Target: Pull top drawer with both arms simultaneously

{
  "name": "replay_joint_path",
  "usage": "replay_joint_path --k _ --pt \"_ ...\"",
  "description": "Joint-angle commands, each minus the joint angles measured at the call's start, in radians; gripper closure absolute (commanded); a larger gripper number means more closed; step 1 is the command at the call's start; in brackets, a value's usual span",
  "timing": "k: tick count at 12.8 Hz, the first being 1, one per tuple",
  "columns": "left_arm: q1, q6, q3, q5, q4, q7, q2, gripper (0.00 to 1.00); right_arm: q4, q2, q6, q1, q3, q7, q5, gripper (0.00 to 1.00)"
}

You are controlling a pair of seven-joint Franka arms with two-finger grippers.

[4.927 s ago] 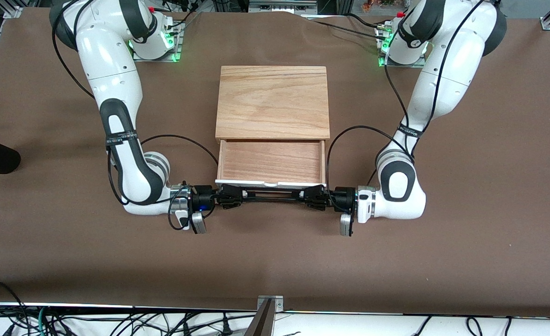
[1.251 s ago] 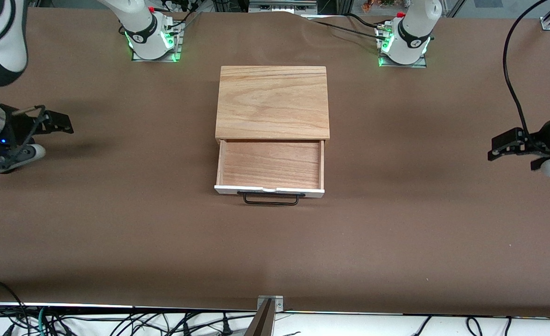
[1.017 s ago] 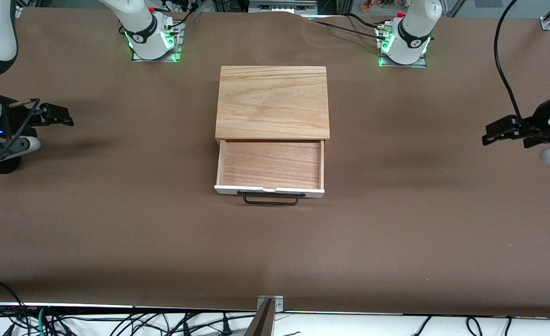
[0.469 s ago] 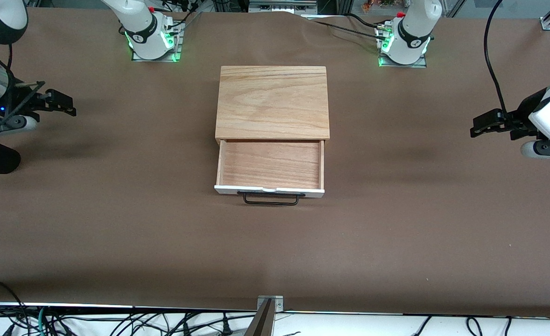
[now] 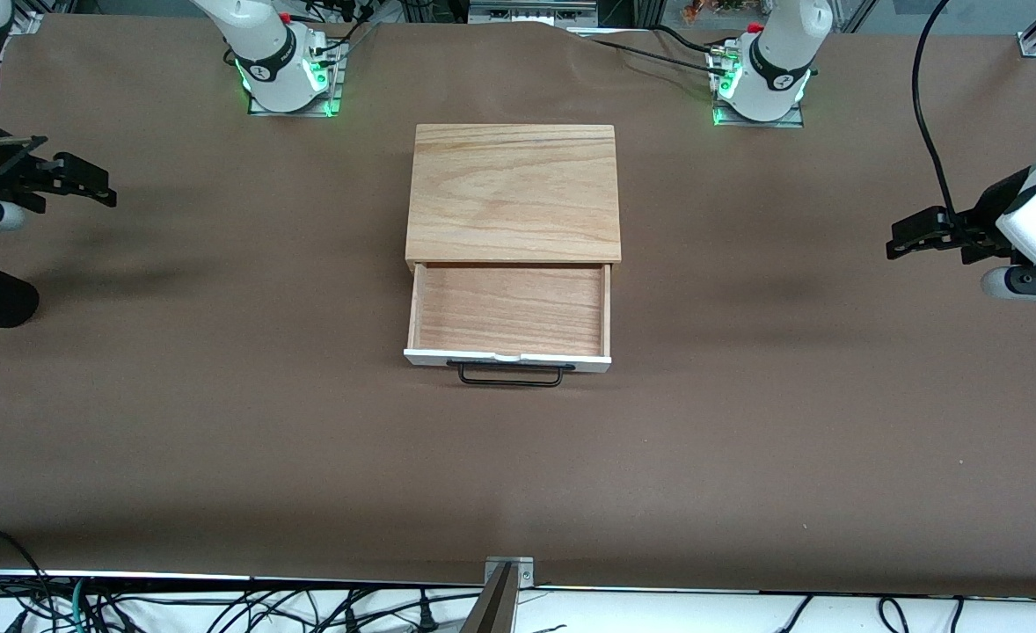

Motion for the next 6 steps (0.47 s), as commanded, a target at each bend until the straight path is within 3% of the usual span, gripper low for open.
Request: replay_joint_path --k 1,6 --pt "0.000 0.000 -0.004 0.032 -0.015 -0.013 -0.018 0.00 0.055 0.020 -0.027 -0.001 0.005 0.002 -0.004 0.00" --pt "0.008 0.002 -0.001 0.025 -0.017 -0.012 -0.010 0.00 0.083 0.049 -0.045 0.006 0.009 -0.004 0.001 0.00"
